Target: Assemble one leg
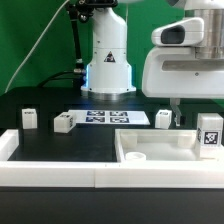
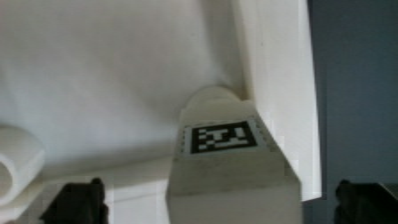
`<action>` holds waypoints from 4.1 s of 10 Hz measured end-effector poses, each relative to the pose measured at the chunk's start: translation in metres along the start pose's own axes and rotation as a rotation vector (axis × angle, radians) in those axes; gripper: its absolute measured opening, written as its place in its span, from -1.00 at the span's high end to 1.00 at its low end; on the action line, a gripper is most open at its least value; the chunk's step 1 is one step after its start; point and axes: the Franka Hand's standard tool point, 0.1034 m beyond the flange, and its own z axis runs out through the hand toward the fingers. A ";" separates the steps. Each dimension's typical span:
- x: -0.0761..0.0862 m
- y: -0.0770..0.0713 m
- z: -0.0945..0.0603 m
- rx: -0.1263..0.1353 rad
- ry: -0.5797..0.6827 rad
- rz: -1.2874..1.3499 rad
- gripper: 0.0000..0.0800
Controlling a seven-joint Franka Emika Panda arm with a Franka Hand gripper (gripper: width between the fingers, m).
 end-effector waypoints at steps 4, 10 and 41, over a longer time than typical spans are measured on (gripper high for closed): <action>0.001 0.001 0.001 -0.002 0.011 -0.162 -0.30; 0.000 -0.002 0.001 0.007 0.010 0.081 0.27; 0.002 -0.004 0.000 -0.058 0.050 -0.175 -0.38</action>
Offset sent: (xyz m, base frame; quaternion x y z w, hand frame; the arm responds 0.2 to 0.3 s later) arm 0.0000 0.0000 0.0000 0.0000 0.0000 0.0000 1.0000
